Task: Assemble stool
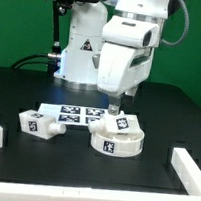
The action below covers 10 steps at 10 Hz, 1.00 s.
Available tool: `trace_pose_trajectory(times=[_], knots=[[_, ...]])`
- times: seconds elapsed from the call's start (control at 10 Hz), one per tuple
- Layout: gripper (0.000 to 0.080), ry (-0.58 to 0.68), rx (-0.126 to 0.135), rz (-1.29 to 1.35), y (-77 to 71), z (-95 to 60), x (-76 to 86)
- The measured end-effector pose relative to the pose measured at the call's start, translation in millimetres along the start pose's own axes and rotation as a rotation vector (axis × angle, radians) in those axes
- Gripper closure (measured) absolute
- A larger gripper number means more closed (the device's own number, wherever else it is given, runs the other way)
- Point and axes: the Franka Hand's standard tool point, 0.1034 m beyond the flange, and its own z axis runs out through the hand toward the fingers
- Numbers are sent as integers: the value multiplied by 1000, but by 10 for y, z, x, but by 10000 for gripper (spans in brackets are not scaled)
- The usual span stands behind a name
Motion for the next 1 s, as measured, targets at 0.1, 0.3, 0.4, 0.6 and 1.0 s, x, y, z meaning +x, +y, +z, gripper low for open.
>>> trace_pose_trajectory(times=[0.1,0.3,0.4,0.6,1.0], knots=[[151,0,0,0,1,0,0],[151,6,-5,5,10,32,30],[151,17,-9,2,37,125,102],[151,27,-6,-2,74,318,183],[151,31,5,-7,-36,443,154]])
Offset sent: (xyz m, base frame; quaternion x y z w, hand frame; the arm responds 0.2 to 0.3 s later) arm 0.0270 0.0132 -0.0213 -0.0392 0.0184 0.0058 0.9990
